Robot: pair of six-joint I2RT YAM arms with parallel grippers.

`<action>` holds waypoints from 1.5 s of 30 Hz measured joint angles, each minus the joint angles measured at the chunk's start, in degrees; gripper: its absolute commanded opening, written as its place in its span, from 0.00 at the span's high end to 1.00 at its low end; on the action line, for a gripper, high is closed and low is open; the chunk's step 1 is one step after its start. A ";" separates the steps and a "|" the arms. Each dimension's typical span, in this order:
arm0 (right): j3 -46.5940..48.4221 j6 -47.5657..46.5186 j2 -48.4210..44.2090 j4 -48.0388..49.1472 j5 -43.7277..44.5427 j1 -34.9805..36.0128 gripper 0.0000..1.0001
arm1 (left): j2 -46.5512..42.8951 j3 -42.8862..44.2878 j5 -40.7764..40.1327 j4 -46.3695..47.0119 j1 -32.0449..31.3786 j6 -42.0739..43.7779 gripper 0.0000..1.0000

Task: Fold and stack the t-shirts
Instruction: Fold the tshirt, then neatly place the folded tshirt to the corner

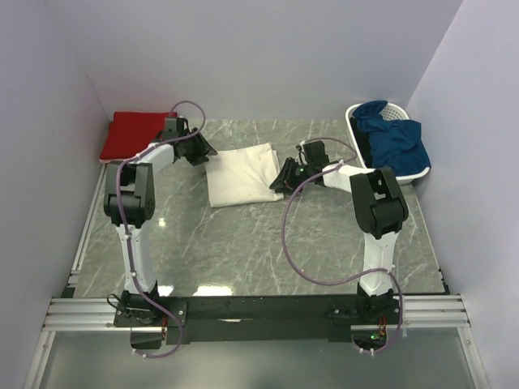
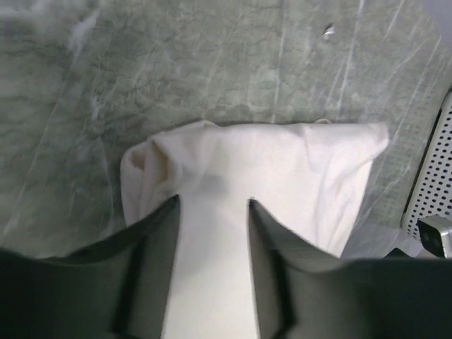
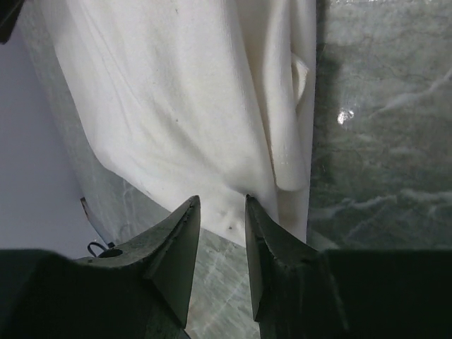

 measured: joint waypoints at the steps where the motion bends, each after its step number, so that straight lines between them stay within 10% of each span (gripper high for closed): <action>1: -0.04 -0.33 -0.50 -0.63 0.44 -0.02 0.61 | -1.42 -0.13 -0.74 -0.98 0.00 0.11 0.47; 12: -3.76 -0.57 -7.28 -1.25 2.25 -0.20 0.55 | -20.92 -14.97 -7.52 -2.78 0.02 -0.28 0.18; 28: -16.68 0.37 -22.03 1.81 2.69 -0.20 0.54 | -15.56 -21.97 -4.94 -1.40 -0.98 -0.68 0.21; 42: -18.97 0.42 -26.95 2.69 2.05 -0.20 0.55 | -6.10 -10.62 -10.84 -1.22 -4.96 -1.51 0.60; 45: -19.17 0.57 -27.17 2.93 1.86 -0.20 0.56 | -4.35 -7.93 -13.88 -2.80 -6.14 -1.09 0.91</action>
